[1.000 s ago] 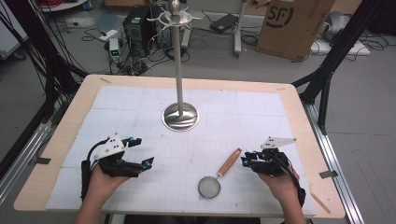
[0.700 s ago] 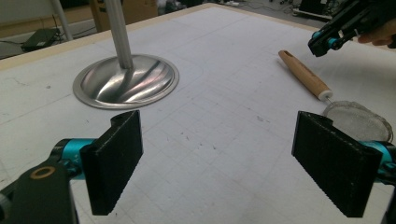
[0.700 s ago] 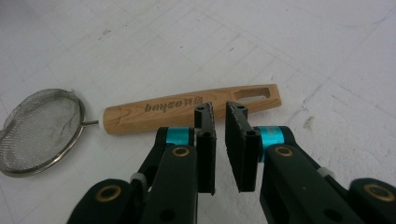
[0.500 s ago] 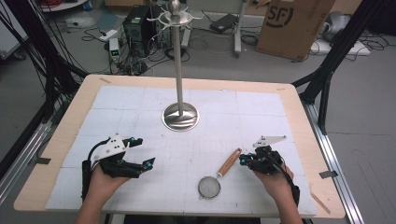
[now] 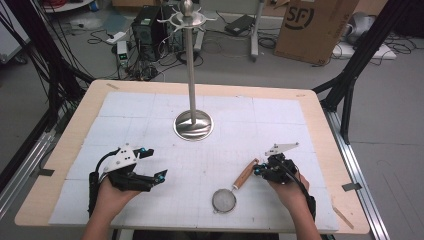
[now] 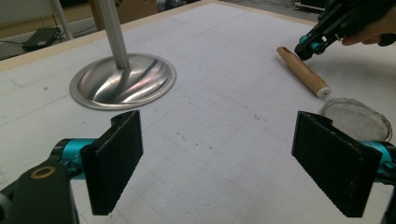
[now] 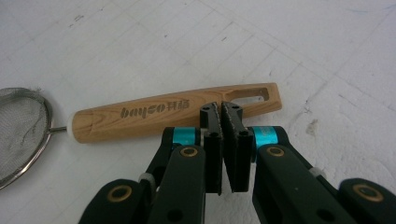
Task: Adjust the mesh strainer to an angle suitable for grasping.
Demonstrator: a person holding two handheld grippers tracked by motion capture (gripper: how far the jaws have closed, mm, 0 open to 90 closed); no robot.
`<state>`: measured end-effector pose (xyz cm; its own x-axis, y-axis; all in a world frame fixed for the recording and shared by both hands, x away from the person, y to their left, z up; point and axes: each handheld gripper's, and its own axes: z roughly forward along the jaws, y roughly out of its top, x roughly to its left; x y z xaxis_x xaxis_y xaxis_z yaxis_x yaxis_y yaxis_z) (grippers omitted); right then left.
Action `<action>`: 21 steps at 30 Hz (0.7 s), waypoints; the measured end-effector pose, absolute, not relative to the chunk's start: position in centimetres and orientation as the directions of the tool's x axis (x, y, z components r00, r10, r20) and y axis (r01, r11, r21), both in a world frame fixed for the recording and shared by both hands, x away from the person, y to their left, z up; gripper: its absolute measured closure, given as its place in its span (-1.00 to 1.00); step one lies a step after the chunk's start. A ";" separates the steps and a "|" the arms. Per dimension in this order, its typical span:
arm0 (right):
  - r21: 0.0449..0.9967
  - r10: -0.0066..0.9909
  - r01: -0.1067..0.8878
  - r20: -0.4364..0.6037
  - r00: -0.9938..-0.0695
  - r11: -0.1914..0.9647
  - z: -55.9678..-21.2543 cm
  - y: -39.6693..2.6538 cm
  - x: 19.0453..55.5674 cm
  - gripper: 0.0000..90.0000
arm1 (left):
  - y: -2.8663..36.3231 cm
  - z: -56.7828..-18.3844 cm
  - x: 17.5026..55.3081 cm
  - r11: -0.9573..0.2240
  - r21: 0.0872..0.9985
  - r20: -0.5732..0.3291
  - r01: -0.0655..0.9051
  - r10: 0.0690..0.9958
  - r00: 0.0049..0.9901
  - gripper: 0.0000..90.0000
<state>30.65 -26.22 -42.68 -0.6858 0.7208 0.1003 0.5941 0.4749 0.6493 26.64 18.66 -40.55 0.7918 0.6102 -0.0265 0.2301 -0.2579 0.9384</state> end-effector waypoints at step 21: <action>0.641 0.675 0.569 0.107 -0.730 0.514 -42.9 -22.9 31.9 0.93 | 18.8 -40.3 26.6 -0.252 0.942 -0.026 0.220 0.601 0.799 -0.61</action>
<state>31.92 -22.93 -42.91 -0.7300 0.6750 0.1070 0.5695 0.5141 0.6414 26.56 18.80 -40.32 0.7991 0.6006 -0.0261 0.2204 -0.2523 0.9422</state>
